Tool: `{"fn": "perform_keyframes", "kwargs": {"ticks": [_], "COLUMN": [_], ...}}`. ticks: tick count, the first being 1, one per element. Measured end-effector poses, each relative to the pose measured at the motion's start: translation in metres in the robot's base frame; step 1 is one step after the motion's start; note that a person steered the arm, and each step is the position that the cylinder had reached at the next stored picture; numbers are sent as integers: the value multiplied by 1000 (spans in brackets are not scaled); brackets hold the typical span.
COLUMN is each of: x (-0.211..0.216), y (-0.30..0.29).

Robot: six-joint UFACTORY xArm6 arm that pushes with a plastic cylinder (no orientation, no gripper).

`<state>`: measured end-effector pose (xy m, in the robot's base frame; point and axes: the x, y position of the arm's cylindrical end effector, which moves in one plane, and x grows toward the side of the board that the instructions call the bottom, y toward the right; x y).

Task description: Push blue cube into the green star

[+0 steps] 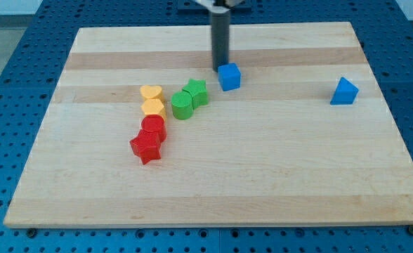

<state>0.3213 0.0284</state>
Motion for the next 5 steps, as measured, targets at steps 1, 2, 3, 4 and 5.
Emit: {"fn": "perform_keyframes", "kwargs": {"ticks": [1,2,3,4,5], "x": [2,25,51,46,-14], "y": [48,55,43,36,39]}}
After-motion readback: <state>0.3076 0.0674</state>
